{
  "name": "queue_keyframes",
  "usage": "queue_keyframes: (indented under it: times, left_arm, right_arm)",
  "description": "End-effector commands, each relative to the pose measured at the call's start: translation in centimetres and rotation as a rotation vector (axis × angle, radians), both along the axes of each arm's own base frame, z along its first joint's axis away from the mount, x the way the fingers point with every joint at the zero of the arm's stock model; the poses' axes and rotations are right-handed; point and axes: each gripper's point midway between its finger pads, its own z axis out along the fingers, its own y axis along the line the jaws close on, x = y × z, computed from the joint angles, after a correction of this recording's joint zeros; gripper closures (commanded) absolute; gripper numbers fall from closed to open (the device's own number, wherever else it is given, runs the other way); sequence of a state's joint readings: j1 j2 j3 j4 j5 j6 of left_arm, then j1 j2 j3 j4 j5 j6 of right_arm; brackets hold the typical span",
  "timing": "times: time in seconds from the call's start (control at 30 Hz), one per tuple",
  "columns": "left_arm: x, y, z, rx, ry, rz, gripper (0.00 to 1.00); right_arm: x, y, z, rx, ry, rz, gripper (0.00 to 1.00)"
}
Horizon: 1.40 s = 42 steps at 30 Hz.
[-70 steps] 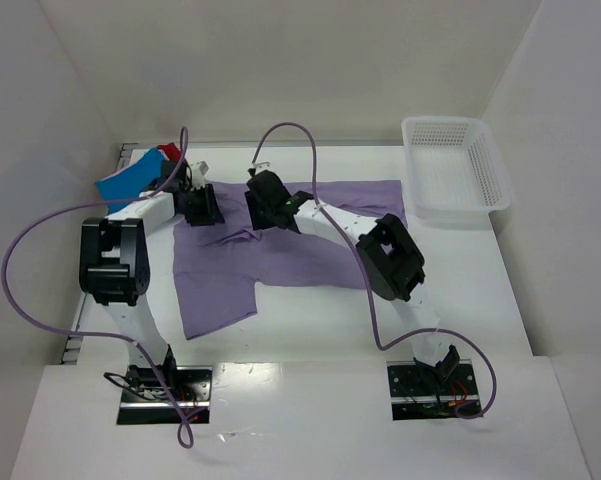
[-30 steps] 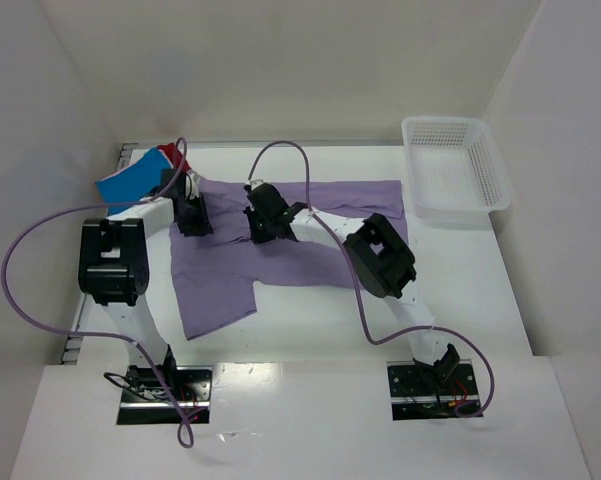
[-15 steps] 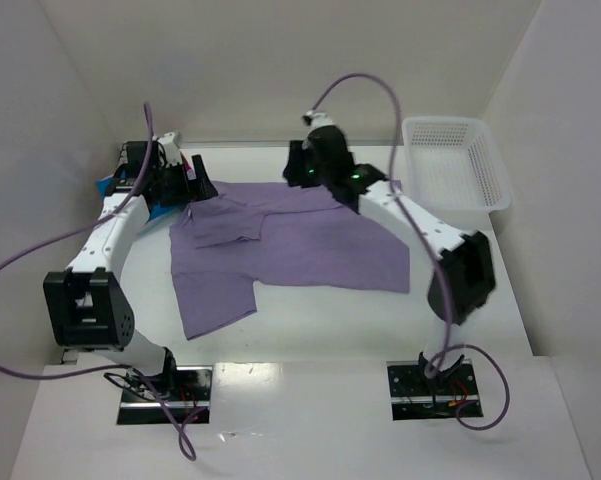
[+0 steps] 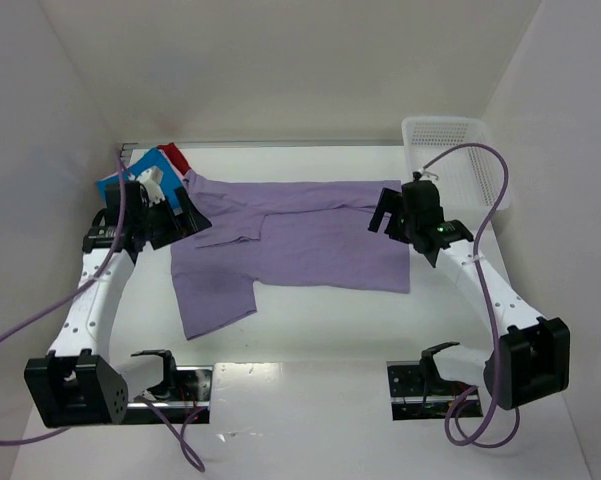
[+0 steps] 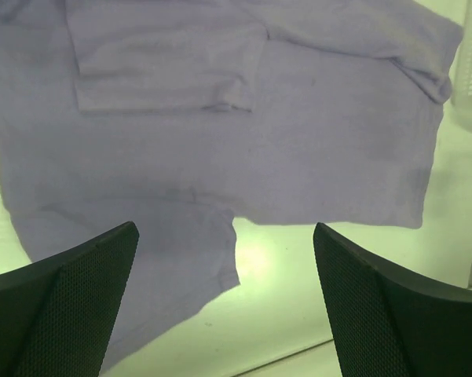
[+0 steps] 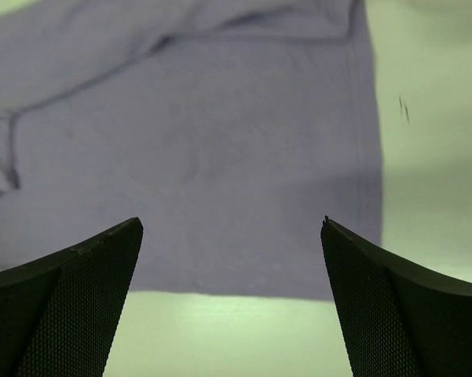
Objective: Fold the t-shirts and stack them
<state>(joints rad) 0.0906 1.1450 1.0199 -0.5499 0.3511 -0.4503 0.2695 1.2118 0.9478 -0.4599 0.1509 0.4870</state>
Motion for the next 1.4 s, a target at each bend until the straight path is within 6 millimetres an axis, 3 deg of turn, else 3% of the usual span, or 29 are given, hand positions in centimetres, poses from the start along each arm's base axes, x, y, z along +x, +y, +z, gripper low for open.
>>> queue_keyframes:
  times: [0.0,0.07,0.13,0.27,0.37,0.43,0.7,0.73,1.0,1.07,1.37]
  left_arm:
    - [-1.8,-0.8,-2.0,-0.127,0.087,0.089,0.0]
    - [-2.7,-0.7,-3.1,-0.159,0.116,0.154,0.0]
    - [-3.3,-0.3,-2.7,-0.159,0.09,0.203,0.0]
    - [-4.0,2.0,-2.7,-0.085,0.075,0.338,0.0]
    - [-4.0,3.0,-2.5,-0.053,0.077,0.389,0.0]
    - [-4.1,3.8,-3.5,-0.02,0.112,0.423,0.0]
    - [-4.6,3.5,-6.4,-0.073,0.259,0.506,0.0]
    - [-4.8,3.5,-7.6,-0.079,0.289,0.517,0.0]
    - [-5.4,5.6,-12.5,-0.001,0.39,0.638,0.0]
    - [-5.0,5.6,-12.8,-0.013,0.381,0.648,0.0]
    - [-6.3,6.7,-16.7,0.028,0.466,0.728,0.0]
  right_arm:
    - [-2.8,-0.9,-2.9,-0.007,0.132,-0.054,0.0]
    - [-4.1,-1.1,-5.1,-0.001,0.219,-0.09,0.0]
    - [-4.3,-1.1,-5.8,-0.011,0.25,-0.091,0.0]
    - [-3.7,-2.0,-7.3,-0.03,0.335,-0.128,0.0]
    - [-4.0,-2.1,-9.6,-0.044,0.418,-0.123,0.0]
    - [-4.1,-2.2,-10.4,-0.039,0.44,-0.118,0.0]
    - [-2.8,-1.2,-10.4,0.023,0.4,-0.091,0.0]
    - [-2.8,-1.2,-10.4,0.023,0.4,-0.091,0.0]
    - [-2.1,-1.1,-9.3,0.052,0.367,-0.107,0.0]
    - [-1.9,-0.9,-9.2,0.062,0.361,-0.1,0.0]
    - [-0.9,-1.3,-8.2,0.064,0.34,-0.11,0.0]
